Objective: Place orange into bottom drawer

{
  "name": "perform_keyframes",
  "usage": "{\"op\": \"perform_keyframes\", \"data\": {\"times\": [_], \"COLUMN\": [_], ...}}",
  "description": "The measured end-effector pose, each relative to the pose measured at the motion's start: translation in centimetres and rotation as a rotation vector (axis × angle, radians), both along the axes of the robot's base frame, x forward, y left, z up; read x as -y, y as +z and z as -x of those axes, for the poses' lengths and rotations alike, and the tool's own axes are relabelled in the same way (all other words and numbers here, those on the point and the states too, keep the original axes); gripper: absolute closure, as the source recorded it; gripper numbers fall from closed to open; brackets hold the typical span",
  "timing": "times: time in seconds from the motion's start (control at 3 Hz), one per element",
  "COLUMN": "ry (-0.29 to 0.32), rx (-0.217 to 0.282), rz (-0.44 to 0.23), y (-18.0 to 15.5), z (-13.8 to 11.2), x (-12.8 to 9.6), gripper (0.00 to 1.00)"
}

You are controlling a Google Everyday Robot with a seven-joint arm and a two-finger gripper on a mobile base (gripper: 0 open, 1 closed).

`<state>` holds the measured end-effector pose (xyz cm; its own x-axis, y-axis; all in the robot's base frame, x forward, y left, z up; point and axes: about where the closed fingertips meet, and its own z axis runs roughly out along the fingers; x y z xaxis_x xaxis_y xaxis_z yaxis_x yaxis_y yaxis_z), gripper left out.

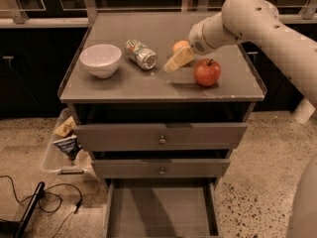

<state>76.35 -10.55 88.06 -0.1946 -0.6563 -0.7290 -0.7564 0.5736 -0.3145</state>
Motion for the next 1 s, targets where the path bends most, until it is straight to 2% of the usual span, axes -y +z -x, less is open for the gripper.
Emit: {"op": "perform_keyframes", "data": {"times": [0.33, 1.0], "ry": [-0.002, -0.022], "rx": [-0.015, -0.053], "rz": [-0.053, -0.103], "y": [-0.5, -2.0], "z": [-1.0, -2.4], "x": [0.2, 1.3], "gripper": [0.00, 0.00]}}
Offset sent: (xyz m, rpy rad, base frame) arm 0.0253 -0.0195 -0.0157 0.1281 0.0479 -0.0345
